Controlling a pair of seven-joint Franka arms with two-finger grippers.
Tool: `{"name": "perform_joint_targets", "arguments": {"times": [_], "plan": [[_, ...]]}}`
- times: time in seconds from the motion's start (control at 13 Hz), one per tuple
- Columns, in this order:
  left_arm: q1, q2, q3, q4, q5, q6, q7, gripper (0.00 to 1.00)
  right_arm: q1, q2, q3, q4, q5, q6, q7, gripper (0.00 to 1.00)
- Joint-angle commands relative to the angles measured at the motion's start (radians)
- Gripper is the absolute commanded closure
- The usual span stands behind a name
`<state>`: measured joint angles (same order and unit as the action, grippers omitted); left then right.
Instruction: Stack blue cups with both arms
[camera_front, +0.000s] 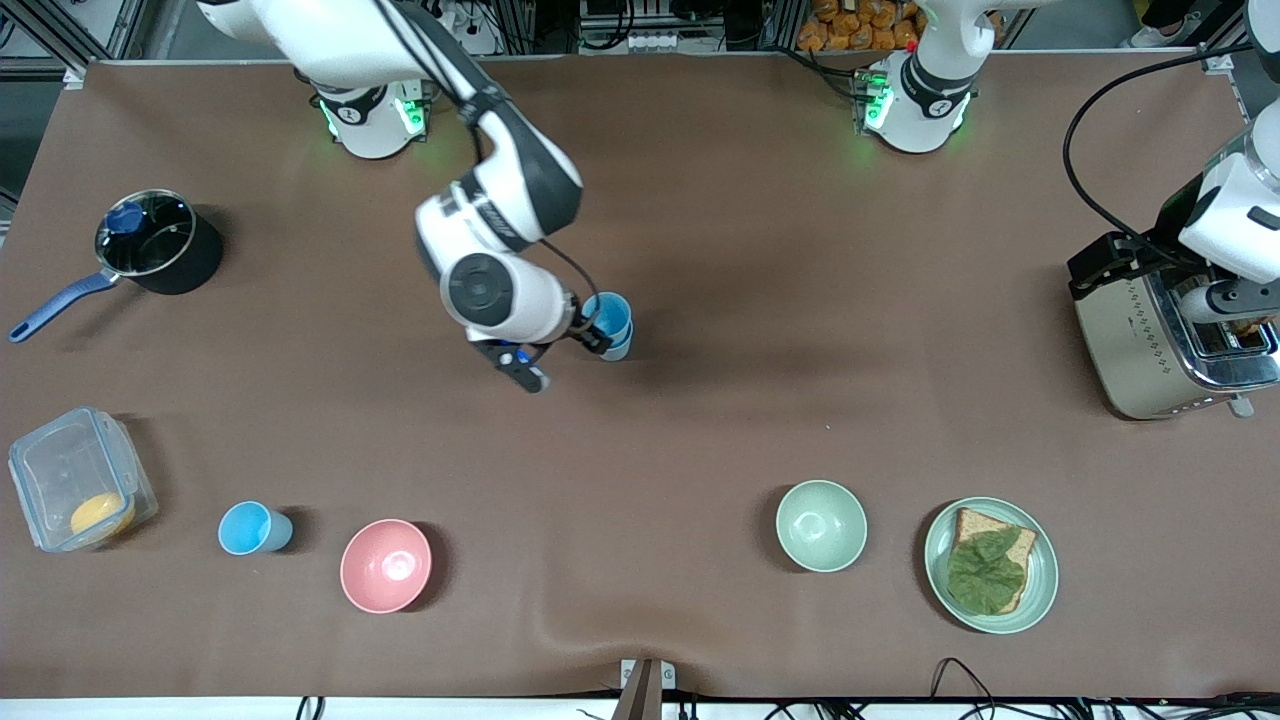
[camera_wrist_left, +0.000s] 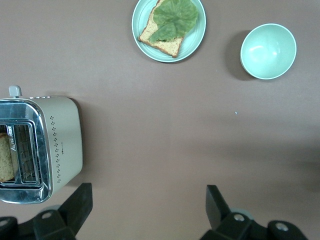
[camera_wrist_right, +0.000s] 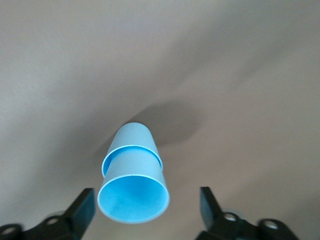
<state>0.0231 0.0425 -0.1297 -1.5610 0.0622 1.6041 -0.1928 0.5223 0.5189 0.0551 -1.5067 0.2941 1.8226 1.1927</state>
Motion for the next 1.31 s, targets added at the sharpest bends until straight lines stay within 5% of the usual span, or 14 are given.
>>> {"name": "perform_joint_targets", "arguments": {"times": [0.0,0.54,0.92,1.23], "plan": [[-0.002,-0.009,0.007,0.009,-0.021,-0.024,0.010,0.00,-0.109,-0.020,0.014,0.103,-0.010,-0.158,-0.071,0.00],[0.008,-0.010,0.007,0.009,-0.039,-0.035,0.009,0.00,-0.447,-0.201,0.012,-0.025,-0.165,-0.250,-0.891,0.00],[0.008,-0.010,0.007,0.010,-0.039,-0.043,0.009,0.00,-0.517,-0.468,0.012,-0.174,-0.291,-0.250,-1.158,0.00],[0.008,-0.007,0.007,0.013,-0.035,-0.043,0.015,0.00,-0.599,-0.517,0.003,-0.164,-0.296,-0.249,-1.355,0.00]]}}
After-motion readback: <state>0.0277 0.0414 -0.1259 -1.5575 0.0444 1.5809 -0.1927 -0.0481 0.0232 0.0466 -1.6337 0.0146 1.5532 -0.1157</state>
